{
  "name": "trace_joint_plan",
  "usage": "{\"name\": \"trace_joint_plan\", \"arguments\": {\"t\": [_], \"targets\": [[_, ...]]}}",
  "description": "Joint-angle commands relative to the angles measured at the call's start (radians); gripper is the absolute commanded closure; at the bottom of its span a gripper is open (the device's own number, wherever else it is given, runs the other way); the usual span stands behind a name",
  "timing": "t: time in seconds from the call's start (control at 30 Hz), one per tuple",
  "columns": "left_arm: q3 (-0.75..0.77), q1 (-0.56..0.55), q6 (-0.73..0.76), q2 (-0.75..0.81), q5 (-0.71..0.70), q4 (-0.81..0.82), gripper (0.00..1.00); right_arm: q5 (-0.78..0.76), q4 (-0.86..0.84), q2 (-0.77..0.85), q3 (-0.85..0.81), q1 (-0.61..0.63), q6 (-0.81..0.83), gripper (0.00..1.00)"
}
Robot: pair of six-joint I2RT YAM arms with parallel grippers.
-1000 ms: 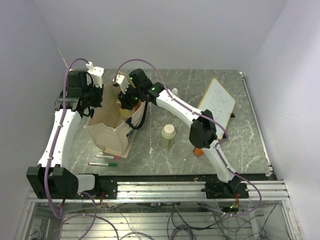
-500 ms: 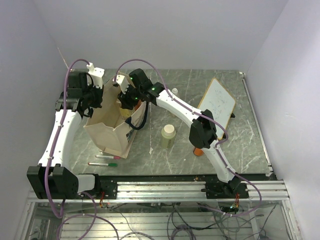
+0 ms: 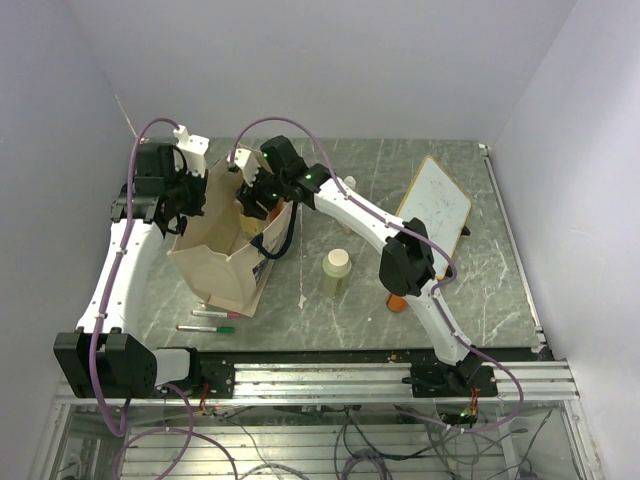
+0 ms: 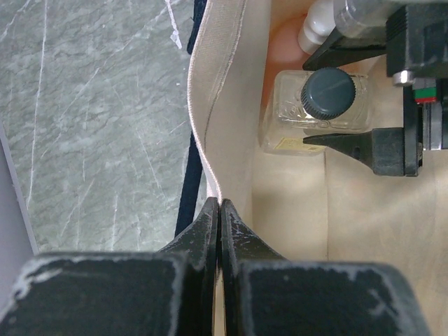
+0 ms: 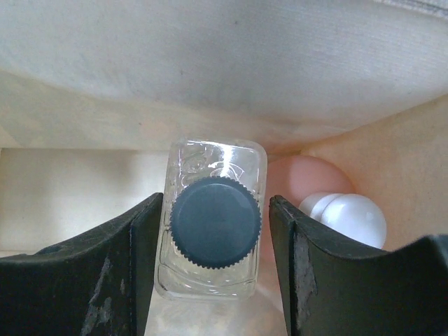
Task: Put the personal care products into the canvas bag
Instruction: Place the care product in the canvas bag.
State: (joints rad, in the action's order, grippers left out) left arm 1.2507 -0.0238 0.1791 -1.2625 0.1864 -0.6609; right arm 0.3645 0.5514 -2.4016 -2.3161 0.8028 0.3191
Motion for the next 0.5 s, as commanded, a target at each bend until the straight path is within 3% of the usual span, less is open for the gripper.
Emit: {"name": "trace_joint_plan", "arguments": {"t": [0.0, 0.47], "targets": [[0.012, 0.009, -0.009, -0.012, 0.043, -0.029, 0.93, -0.035, -0.066, 0.053, 0.001, -0.031, 0.030, 0.39], [0.026, 0.009, -0.010, -0.022, 0.045, -0.038, 0.93, 0.060, -0.061, 0.092, -0.023, -0.030, -0.010, 0.30]]}}
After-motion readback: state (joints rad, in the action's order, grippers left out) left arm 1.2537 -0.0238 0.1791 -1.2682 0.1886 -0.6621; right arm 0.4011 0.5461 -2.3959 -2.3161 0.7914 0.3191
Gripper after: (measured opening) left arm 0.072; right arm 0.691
